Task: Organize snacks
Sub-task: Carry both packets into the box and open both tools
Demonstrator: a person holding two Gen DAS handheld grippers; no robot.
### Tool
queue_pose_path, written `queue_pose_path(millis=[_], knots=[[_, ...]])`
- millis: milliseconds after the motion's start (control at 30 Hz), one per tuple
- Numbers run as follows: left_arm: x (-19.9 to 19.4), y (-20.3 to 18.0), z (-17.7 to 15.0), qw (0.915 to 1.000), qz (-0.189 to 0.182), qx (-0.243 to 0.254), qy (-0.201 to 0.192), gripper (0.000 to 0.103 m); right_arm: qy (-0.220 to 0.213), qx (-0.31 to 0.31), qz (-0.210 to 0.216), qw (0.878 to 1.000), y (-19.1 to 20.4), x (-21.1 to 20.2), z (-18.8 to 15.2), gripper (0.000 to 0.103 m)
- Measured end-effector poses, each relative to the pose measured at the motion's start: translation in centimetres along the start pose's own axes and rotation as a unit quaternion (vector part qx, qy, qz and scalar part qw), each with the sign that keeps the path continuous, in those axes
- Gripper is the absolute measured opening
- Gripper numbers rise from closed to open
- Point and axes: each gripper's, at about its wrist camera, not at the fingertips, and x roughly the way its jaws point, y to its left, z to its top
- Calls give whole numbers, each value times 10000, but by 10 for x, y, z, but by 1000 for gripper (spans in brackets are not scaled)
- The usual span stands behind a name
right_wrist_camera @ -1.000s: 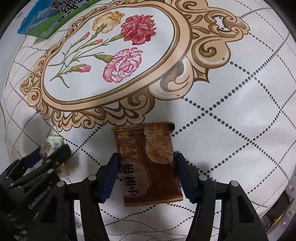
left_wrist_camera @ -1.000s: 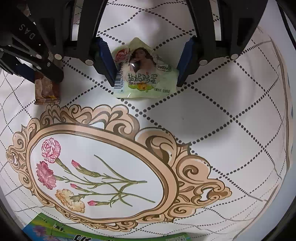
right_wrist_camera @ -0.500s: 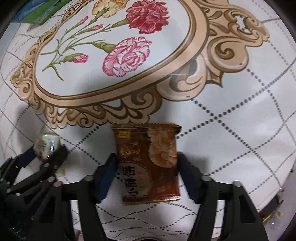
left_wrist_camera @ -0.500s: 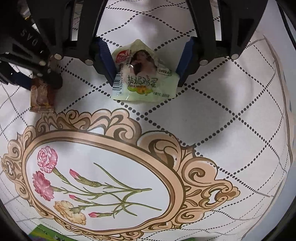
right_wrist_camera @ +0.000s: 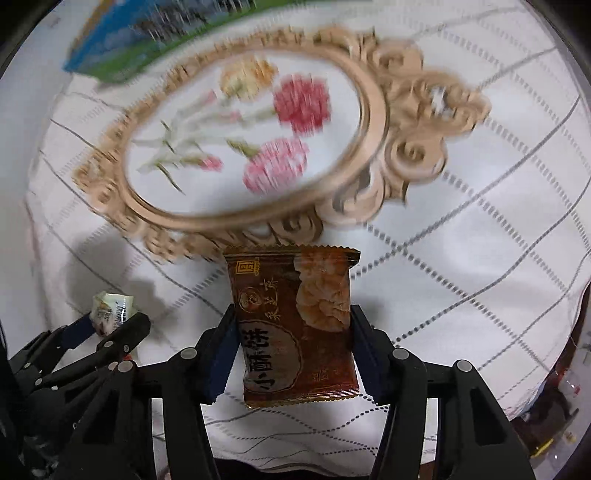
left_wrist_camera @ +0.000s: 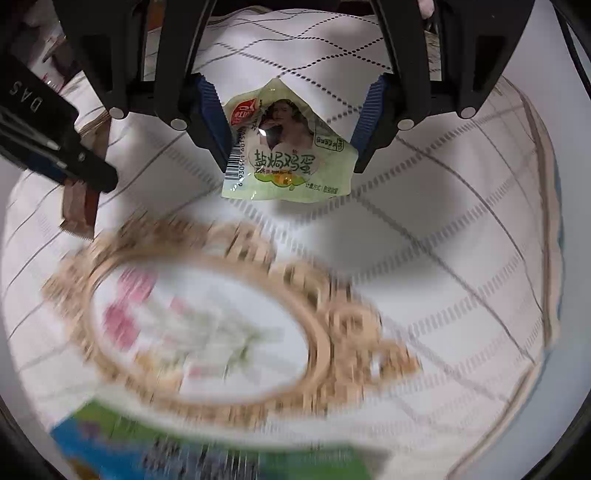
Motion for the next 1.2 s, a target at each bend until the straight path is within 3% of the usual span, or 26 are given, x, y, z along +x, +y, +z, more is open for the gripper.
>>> queue_pose_path(millis=[267, 467, 567, 800, 1000, 1200], knots=[[-114, -22, 101, 9940, -596, 123, -908, 60, -841, 61, 482, 9953, 14, -107, 80, 59], [-147, -21, 187, 9901, -737, 302, -1152, 60, -1347, 170, 405, 9899, 20, -156, 171, 59], [-138, -23, 234, 9915, -646, 331, -1078, 60, -1397, 275, 294, 9894, 19, -158, 211, 59], [-88, -17, 297, 9965, -503, 254, -618, 60, -1190, 622, 93, 9909, 2, -130, 268, 59], [-55, -15, 317, 9980, -486, 194, -355, 60, -984, 675, -33, 9929, -2, -102, 285, 59], [-31, -13, 315, 9979, -595, 183, -196, 62, -833, 635, -136, 9944, -1, -81, 291, 60]])
